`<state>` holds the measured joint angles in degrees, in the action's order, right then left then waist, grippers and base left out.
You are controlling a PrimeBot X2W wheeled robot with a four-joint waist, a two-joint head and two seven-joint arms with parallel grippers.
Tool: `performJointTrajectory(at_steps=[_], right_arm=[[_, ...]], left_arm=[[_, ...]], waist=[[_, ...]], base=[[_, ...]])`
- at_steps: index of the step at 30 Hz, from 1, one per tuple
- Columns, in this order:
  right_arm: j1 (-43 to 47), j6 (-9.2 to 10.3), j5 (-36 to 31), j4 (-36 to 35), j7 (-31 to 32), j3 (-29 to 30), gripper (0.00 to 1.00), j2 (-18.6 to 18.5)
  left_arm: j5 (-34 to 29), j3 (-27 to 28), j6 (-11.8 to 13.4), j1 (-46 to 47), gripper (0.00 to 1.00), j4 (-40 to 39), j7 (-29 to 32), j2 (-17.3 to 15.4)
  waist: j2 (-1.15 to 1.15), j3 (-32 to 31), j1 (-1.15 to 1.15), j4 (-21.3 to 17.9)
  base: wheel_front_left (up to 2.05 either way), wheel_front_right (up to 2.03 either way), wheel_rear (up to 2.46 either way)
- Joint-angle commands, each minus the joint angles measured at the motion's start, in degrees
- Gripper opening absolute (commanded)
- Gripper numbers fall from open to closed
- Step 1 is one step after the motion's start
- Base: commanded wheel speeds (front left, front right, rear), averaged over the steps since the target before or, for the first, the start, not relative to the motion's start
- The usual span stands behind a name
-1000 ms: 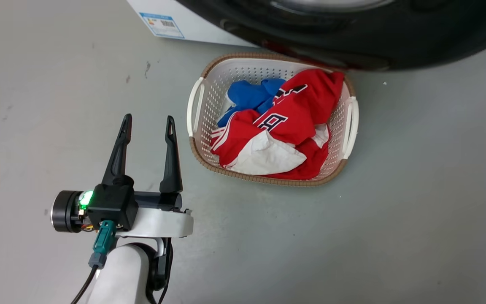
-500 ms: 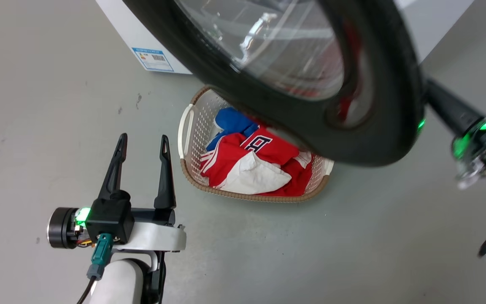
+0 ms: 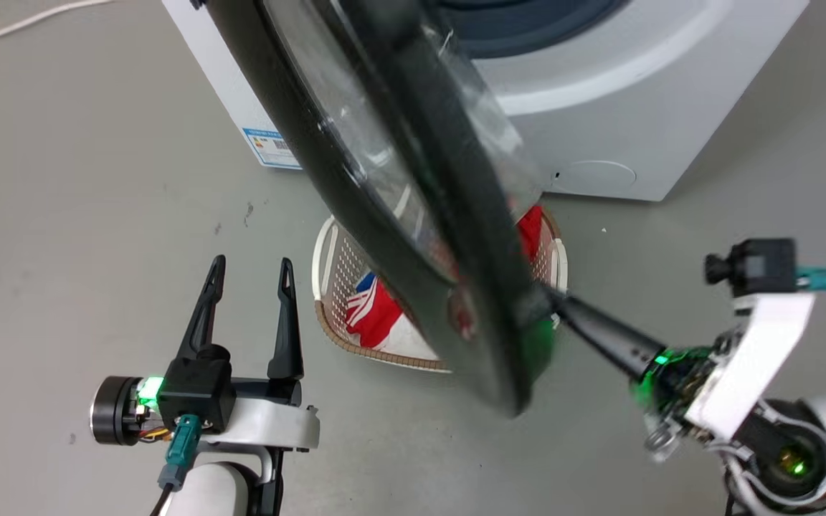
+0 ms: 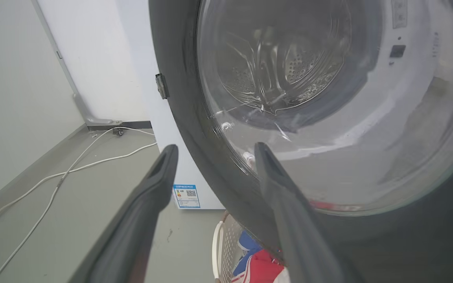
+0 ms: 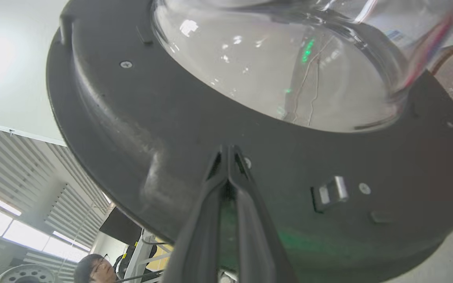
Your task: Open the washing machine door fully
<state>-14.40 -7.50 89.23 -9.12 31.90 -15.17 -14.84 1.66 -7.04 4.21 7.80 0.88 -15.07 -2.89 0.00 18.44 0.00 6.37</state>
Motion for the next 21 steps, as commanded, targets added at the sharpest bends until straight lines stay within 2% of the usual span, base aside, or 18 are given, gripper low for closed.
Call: performJointTrajectory(at_steps=[1, 9, 21], right_arm=[[1.7, 0.01, -0.2, 0.0, 0.5, -1.6, 0.0, 0.9], [3.6, 0.01, -0.5, 1.9, 1.1, -7.5, 0.0, 5.2], [4.6, 0.0, -1.1, 5.8, 1.5, -13.4, 0.0, 7.4]], left_arm=[[-0.4, 0.0, 0.2, -0.7, 1.0, 0.2, -0.2, 0.0], [0.1, -0.3, 0.4, -1.6, 1.0, 0.5, -0.2, 0.0], [0.3, -0.3, 0.8, -2.8, 1.0, 0.7, -0.2, 0.0]], waist=[[0.0, -0.9, 0.0, 0.2], [0.0, -2.7, 0.0, 1.2], [0.0, -4.4, 0.0, 2.0]], base=[[0.0, 0.0, 0.0], [0.0, 0.0, 0.0], [0.0, 0.0, 0.0]])
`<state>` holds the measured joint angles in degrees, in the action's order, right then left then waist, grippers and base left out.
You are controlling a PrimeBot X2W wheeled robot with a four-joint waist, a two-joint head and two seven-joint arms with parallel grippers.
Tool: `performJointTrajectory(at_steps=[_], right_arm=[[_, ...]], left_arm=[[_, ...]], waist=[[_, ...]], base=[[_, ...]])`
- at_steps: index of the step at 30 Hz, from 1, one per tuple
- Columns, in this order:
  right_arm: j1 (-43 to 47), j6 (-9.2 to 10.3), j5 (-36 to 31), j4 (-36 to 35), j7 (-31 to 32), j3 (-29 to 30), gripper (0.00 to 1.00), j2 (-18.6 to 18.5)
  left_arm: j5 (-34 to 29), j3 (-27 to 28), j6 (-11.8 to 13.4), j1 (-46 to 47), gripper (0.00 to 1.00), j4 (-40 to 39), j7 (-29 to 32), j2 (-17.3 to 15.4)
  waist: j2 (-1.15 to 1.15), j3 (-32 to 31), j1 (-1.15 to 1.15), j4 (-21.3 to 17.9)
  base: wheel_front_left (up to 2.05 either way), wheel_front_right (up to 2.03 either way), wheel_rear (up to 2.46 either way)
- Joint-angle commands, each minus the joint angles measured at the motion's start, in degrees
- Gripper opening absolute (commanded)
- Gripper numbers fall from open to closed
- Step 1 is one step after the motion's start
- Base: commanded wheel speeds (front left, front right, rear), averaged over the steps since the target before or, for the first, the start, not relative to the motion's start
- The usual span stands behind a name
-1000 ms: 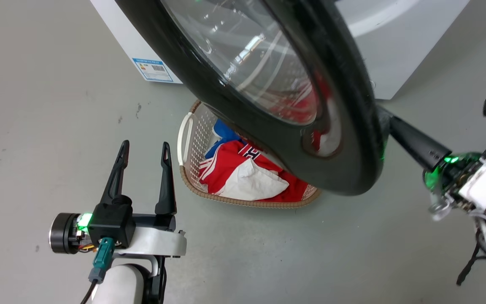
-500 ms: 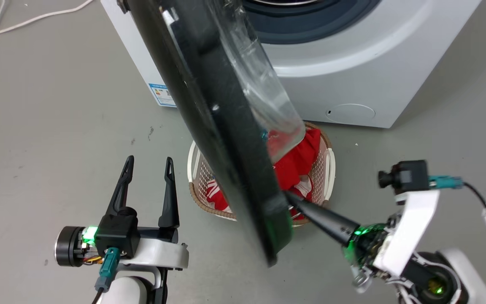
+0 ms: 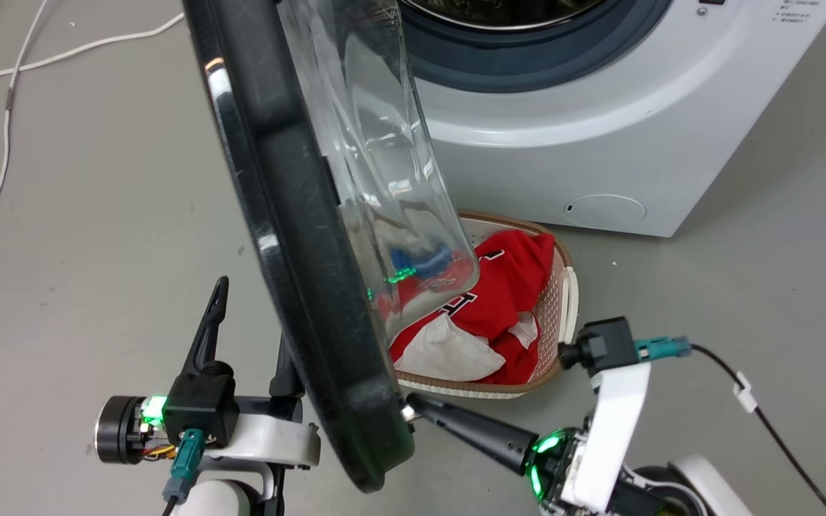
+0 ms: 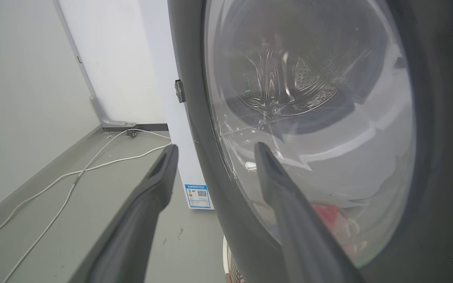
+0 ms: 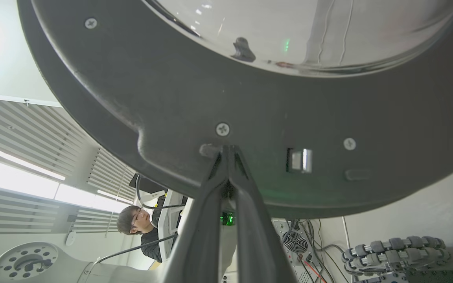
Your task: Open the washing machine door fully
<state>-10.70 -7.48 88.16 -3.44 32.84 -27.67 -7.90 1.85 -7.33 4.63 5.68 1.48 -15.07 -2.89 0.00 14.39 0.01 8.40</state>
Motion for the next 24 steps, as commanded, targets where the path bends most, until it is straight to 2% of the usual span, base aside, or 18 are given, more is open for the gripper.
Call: performJointTrajectory(at_steps=[1, 5, 12, 13, 14, 15, 22, 24], right_arm=[[1.1, -0.03, -0.3, 0.2, 0.3, -1.1, 0.0, 0.5], [2.4, -0.03, -0.9, 0.0, -2.6, -0.6, 0.0, 0.4], [5.8, -0.03, -2.9, -2.4, -12.2, 4.0, 0.0, -0.5], [6.2, -0.03, -3.7, -2.9, -14.0, 4.7, 0.11, -0.9], [6.6, -0.02, -4.6, -3.5, -16.1, 5.5, 0.42, -1.3], [7.0, -0.03, -5.5, -4.0, -18.2, 6.2, 1.0, -1.6], [8.7, -0.02, -13.8, -5.4, -37.2, 11.3, 1.0, -3.7], [9.0, -0.02, -18.8, -4.4, -43.3, 12.3, 1.0, -5.5]], left_arm=[[0.2, 0.1, 0.4, -0.8, 1.0, 0.1, -0.2, 0.0], [0.1, 0.4, 0.3, -2.0, 1.0, 0.4, -0.2, 0.0], [-0.4, 1.4, 0.0, -3.9, 1.0, 0.8, -0.2, -0.1], [-0.4, 1.6, -0.1, -4.3, 1.0, 0.8, -0.2, -0.1], [-0.5, 1.8, -0.2, -4.6, 1.0, 0.8, -0.2, -0.2], [-0.6, 1.9, -0.2, -4.8, 1.0, 0.8, -0.2, -0.2], [-0.7, 3.2, -0.2, -7.1, 1.0, 0.6, -0.2, -0.5], [-0.8, 3.4, -0.2, -7.9, 1.0, 0.6, -0.2, -0.5]], waist=[[0.0, -0.6, -0.01, -0.2], [0.0, -2.3, -0.01, -0.6], [0.0, -5.2, -0.01, -1.4], [0.0, -5.7, -0.01, -1.6], [0.0, -6.1, -0.01, -1.8], [0.0, -6.6, -0.01, -2.0], [0.0, -9.5, -0.01, -3.8], [0.0, -10.2, -0.01, -4.4]], base=[[0.0, 0.0, 0.0], [0.0, 0.0, 0.0], [0.0, 0.0, 0.0], [0.0, 0.0, 0.0], [0.0, 0.0, 0.0], [0.0, 0.0, 0.0], [0.0, 0.0, 0.0], [0.0, 0.0, 0.0]])
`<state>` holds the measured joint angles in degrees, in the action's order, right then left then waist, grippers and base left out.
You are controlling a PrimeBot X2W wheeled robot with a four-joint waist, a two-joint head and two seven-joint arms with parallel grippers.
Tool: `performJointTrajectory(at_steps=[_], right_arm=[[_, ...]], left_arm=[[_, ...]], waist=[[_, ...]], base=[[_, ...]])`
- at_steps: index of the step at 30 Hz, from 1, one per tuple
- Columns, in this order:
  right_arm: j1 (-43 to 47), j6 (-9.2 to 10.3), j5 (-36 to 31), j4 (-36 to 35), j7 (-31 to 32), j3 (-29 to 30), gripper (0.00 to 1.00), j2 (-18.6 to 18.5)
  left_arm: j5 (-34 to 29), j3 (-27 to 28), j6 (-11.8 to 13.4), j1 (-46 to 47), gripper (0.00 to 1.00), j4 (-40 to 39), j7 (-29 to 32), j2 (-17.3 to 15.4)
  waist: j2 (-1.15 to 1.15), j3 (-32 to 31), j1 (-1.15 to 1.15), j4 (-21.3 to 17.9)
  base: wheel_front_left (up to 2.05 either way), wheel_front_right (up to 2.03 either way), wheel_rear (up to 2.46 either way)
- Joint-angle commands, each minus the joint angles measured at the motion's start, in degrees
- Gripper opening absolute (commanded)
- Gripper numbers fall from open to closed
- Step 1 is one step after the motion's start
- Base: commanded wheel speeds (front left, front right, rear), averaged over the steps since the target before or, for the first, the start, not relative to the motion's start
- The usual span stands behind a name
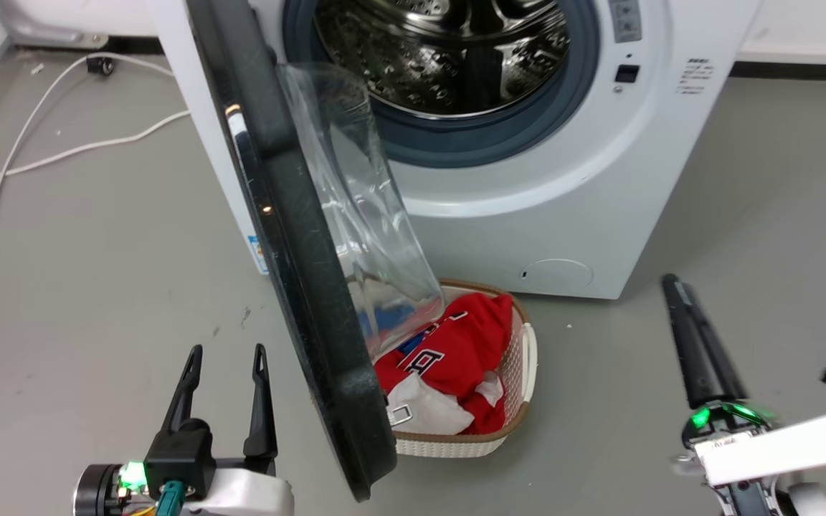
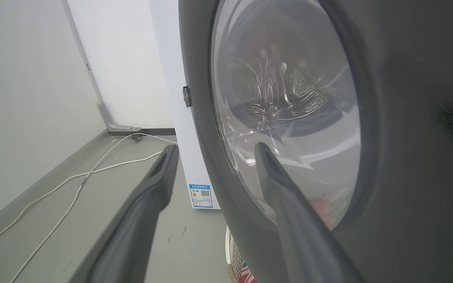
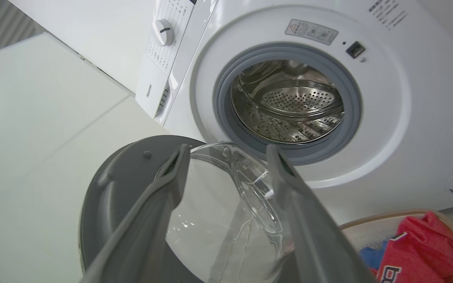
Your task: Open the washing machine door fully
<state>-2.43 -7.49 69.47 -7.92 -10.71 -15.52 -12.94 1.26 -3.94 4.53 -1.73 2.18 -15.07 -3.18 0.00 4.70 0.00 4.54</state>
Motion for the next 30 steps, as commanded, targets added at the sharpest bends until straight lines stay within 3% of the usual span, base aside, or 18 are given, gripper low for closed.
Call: performJointTrajectory(at_steps=[1, 4, 11, 16, 22, 30], right_arm=[[0.8, -0.01, -3.0, 0.8, -1.6, 0.3, 1.0, -1.1], [1.0, -0.01, -13.3, 2.7, -4.3, 3.3, 1.0, -1.6], [2.7, -0.01, -43.2, -2.3, -4.5, 15.9, 1.0, 5.1], [5.3, -0.01, -57.3, -3.7, -4.5, 18.1, 1.0, 7.2], [8.9, 0.0, -63.2, -2.2, -4.5, 19.2, 1.0, 9.1], [12.0, 0.0, -63.6, 2.8, -4.5, 20.2, 1.0, 10.1]], left_arm=[[-0.2, 0.2, -0.1, -0.7, 1.0, -0.1, -0.2, -0.2], [-0.3, 0.6, 0.0, -1.5, 1.0, -0.2, -0.2, -0.2], [-0.4, 1.1, 0.0, -2.3, 1.0, -0.4, -0.2, -0.2], [-0.5, 1.1, 0.0, -2.5, 1.0, -0.2, -0.2, -0.1], [-0.6, 1.0, -0.3, -2.7, 1.0, -0.1, -0.2, -0.1], [-0.5, 1.1, -0.4, -3.1, 1.0, 0.0, -0.2, 0.0]], waist=[[0.0, -0.9, 0.0, -0.8], [0.0, -1.6, 0.0, -1.7], [0.0, -2.3, 0.0, -2.9], [0.0, -2.8, 0.0, -3.1], [0.0, -3.4, 0.0, -2.8], [0.0, -3.6, 0.0, -2.8]], base=[[0.0, 0.0, 0.0], [0.0, 0.0, 0.0], [0.0, 0.0, 0.0], [0.0, 0.0, 0.0], [0.0, 0.0, 0.0], [0.0, 0.0, 0.0]])
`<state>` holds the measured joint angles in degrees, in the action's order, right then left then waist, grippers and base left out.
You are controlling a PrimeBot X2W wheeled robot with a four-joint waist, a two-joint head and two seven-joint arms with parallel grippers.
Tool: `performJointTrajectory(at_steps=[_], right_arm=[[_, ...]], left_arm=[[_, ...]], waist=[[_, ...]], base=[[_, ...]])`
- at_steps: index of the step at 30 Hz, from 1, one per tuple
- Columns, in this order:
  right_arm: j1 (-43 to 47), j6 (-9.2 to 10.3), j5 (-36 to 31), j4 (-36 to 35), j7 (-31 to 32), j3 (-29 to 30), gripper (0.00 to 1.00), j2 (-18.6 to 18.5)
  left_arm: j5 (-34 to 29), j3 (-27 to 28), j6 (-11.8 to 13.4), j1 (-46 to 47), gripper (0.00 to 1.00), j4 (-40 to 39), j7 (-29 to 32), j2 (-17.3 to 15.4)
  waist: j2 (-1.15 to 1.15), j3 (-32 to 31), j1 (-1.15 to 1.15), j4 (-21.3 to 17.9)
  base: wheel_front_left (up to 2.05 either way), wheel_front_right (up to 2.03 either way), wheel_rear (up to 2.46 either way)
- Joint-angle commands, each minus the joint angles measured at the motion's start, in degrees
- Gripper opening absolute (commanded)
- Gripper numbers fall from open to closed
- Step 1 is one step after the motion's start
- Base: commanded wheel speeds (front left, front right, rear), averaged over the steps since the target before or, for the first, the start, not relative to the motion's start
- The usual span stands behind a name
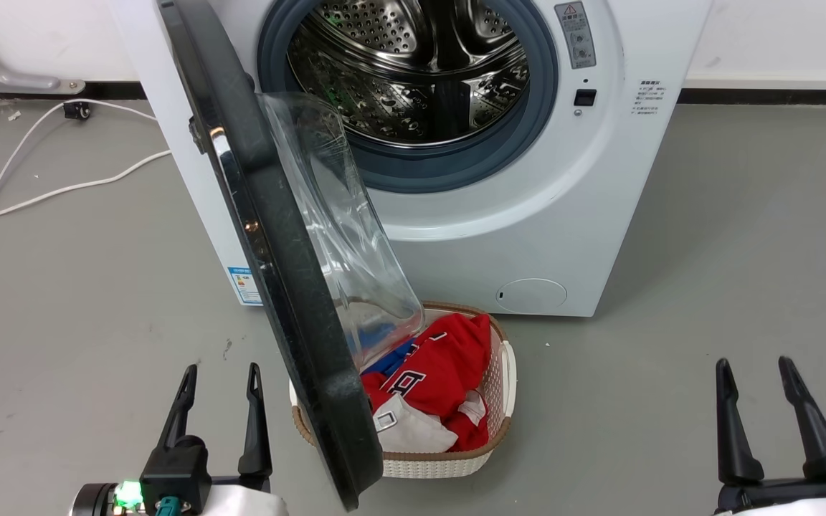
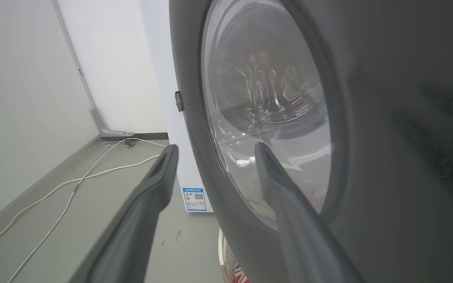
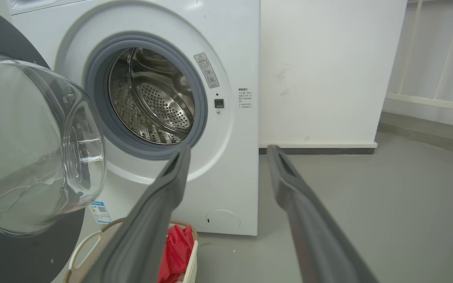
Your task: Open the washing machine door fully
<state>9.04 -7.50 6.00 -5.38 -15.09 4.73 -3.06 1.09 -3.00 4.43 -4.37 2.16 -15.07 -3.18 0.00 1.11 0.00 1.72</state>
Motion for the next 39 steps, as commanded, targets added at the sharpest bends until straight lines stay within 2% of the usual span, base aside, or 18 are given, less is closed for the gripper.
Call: performJointTrajectory(at_steps=[1, 10, 11, 12, 13, 19, 27, 34, 39], right_arm=[[0.7, 0.01, 0.6, 0.8, -0.1, 0.1, 1.0, 0.2], [1.6, 0.01, 1.9, 2.2, -0.1, -0.4, 1.0, 0.3], [1.6, 0.01, 2.0, 2.3, -0.1, -0.4, 1.0, 0.3], [1.6, 0.01, 2.0, 2.4, -0.1, -0.5, 1.0, 0.3], [1.6, 0.01, 2.0, 2.4, -0.1, -0.6, 1.0, 0.3], [1.4, 0.01, 2.4, 2.5, -0.1, -0.9, 1.0, 0.3], [1.6, 0.01, 1.8, 2.6, -0.1, -1.5, 1.0, 0.3], [1.7, 0.01, 1.5, 2.8, -0.1, -2.1, 1.0, 0.3], [1.8, 0.01, 0.8, 3.0, -0.1, -2.4, 1.0, 0.3]], left_arm=[[-0.3, 0.1, -0.3, -0.5, 1.0, 0.0, -0.2, 0.0], [0.6, 1.0, 0.3, -0.8, 1.0, 0.1, -0.2, 0.1], [0.3, 1.2, 0.5, -0.9, 0.69, 0.2, -0.2, 0.1], [-0.1, 1.4, 0.8, -0.6, 0.26, -0.1, -0.2, 0.0], [-0.2, 1.7, 1.0, -0.4, 0.0, -0.6, -0.2, -0.1], [0.0, 4.1, 2.0, 1.4, 0.0, -4.5, -0.2, -1.1], [-1.0, 6.1, 1.7, 5.2, 0.0, -16.6, -0.2, -3.3], [-2.7, 3.0, 0.6, 8.9, 0.0, -23.7, -0.2, -4.4], [-4.5, -2.8, -1.6, 12.1, 0.0, -27.6, -0.2, -4.8]], waist=[[0.0, 0.0, 0.0, 0.0], [0.0, -0.3, 0.0, -0.2], [0.0, -0.4, 0.0, -0.2], [0.0, -0.4, 0.0, -0.2], [0.0, -0.5, 0.0, -0.3], [0.0, -1.0, 0.0, -0.1], [0.0, -1.5, 0.0, 0.1], [0.0, -1.5, 0.0, 0.1], [0.0, -1.4, 0.0, -0.1]], base=[[0.0, 0.0, 0.0], [0.0, 0.0, 0.0], [0.0, 0.0, 0.0], [0.0, 0.0, 0.0], [0.0, 0.0, 0.0], [0.0, 0.0, 0.0], [0.0, 0.0, 0.0], [0.0, 0.0, 0.0], [0.0, 0.0, 0.0]])
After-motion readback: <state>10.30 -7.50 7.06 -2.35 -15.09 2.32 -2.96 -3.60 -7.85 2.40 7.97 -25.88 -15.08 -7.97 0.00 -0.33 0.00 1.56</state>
